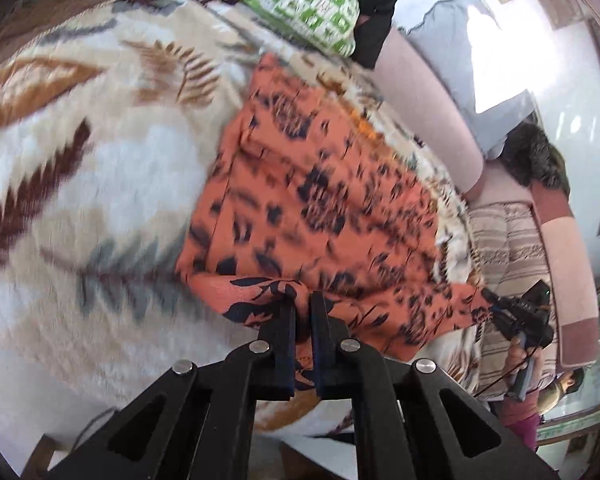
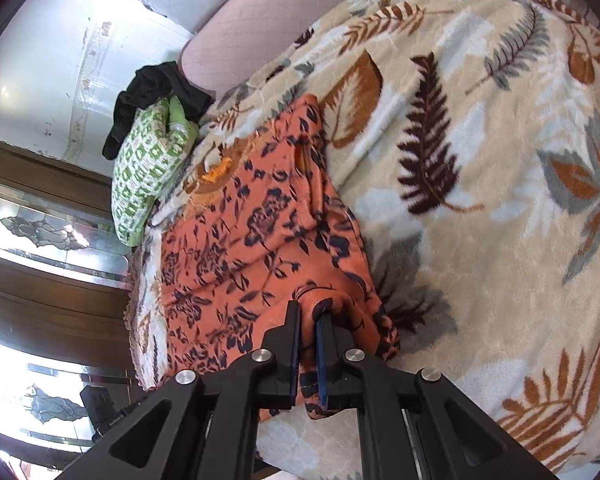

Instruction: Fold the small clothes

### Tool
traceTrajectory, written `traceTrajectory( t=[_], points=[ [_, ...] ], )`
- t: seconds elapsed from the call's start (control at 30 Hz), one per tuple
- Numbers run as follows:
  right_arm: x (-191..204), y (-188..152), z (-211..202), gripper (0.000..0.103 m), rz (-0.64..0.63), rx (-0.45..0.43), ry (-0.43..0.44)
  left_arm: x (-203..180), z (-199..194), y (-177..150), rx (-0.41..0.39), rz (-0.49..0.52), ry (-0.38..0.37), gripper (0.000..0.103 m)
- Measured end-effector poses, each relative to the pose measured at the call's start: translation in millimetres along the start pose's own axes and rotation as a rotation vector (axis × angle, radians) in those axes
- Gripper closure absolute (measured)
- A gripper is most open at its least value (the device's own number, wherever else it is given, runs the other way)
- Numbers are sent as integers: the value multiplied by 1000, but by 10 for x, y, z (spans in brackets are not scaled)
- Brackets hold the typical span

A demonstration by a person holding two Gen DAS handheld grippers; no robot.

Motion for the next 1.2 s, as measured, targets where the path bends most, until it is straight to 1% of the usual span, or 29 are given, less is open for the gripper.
traceTrajectory(
  t=[0.1,0.2,0.23,0.33,0.37,0.4,0.47,0.5,0.53,0.57,0.6,0.67,0.7,0.73,0.77,0.8,0.83,0.9,0.93,0.97,1.03,1.07,1.13,1.2],
  points=[
    [156,309,29,96,-8,-26,11,-137,93,592,-34,8,-18,97],
    [333,707,138,96,-30,-69,7,-254,241,1195,-70,41,-5,97],
    [385,868,194,96,-31,-89,9,-298,329,1447,-85,55,3,97],
    [448,1325,422,96,-14,-138,11,-363,675,2011,-111,62,19,97],
    [449,1482,526,96,3,-159,19,-358,823,2192,-132,87,30,97],
    [427,1636,641,96,32,-182,30,-315,989,2337,-129,89,48,97],
    [328,1894,897,95,98,-219,52,-151,1365,2586,-138,10,88,97],
    [261,2001,1047,95,135,-225,70,-76,1510,2659,-151,-12,87,97],
    [170,2077,1184,95,170,-227,71,-1,1636,2683,-158,-26,97,97],
    [53,2134,1287,95,206,-241,56,102,1732,2696,-174,-50,123,97],
    [-54,2178,1337,95,237,-270,52,163,1759,2700,-206,-79,118,97],
    [-213,2226,1311,95,287,-333,88,183,1696,2705,-283,-115,54,96],
    [-298,2242,1237,95,310,-369,98,193,1588,2714,-341,-126,43,92],
    [-378,2252,1132,94,327,-410,100,199,1453,2710,-398,-138,53,87],
    [-424,2248,1017,92,323,-443,93,175,1319,2689,-447,-144,67,72],
    [-413,2224,934,87,294,-454,76,117,1207,2658,-483,-134,77,58],
    [-343,2175,887,85,234,-439,54,-17,1074,2562,-512,-97,90,54],
    [-48,1978,907,85,62,-353,19,-206,912,2359,-516,-43,128,47],
    [120,1833,971,85,-26,-295,-9,-327,873,2177,-506,-24,146,44],
    [301,1657,1065,85,-110,-235,-27,-408,880,2025,-488,-15,152,40],
    [623,1263,1298,85,-233,-108,-25,-509,994,1673,-415,-8,173,39],
    [780,1065,1430,85,-275,-51,-11,-516,1069,1513,-388,-10,183,39],
    [1006,724,1691,85,-326,47,4,-487,1234,1300,-341,2,187,39],
    [1163,393,1999,85,-365,152,-3,-359,1431,1188,-286,26,231,39]
  ],
)
Point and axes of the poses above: each gripper's, at about its wrist camera, not at the fingertips, and z roughly the way its jaws point, x to its left, y to its top, the point moved 10 cm from there along z, roughly the way its jaws point, and after that the axes turned 6 degrees about -x, right-handed, at the moved point
